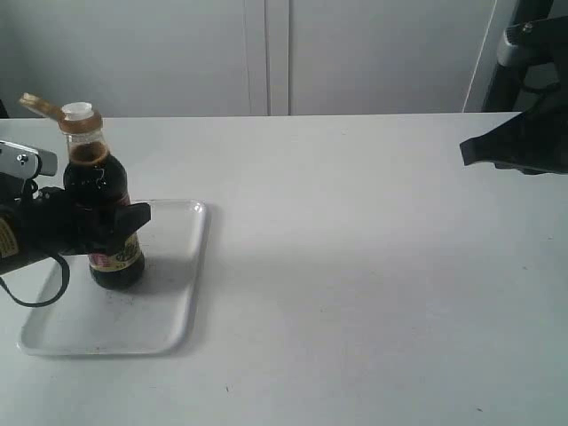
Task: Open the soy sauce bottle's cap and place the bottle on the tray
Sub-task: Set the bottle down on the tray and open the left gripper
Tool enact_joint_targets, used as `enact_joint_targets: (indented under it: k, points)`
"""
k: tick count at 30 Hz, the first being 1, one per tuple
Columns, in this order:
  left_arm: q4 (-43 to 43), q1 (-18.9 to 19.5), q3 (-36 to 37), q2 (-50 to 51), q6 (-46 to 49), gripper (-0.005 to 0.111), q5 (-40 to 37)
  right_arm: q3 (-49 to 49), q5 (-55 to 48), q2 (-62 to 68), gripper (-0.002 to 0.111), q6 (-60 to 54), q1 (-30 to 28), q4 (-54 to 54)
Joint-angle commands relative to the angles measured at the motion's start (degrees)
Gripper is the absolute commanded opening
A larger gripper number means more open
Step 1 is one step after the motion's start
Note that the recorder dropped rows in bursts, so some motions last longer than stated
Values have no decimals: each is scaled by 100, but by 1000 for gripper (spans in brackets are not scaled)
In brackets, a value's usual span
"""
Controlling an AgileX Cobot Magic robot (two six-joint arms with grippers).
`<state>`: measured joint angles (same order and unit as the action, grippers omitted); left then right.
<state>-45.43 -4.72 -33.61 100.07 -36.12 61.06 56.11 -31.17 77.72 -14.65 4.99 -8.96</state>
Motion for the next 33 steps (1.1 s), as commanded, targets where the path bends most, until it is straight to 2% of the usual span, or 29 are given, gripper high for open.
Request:
enact_joint_targets:
  k: [1,5,17,21,27,33]
  points:
    - [-168,-3,-12,-78,-136,91,-183,-28,64,-20,0,-95,-32,-29]
    - [-325,-3,-12,-78,-136,94,-272,-28,64,-20,0,-95,-32,-29]
    - [-456,-3,-12,-132,-186,94,-528,-28,96,-20,0,-96,-32,-32]
    - [-603,-3,-12,-418,-348,94,-595,-28,73,-20,0,-96,-32,-42]
    - [-820,-3,-12,-954,-771,94,-1315,-28,73,-20,0,-96,-32,-42]
    - [-1082,-3,-12,-1425,-1238,94,-1317,-28,73,-20,0,-96,-32,-42]
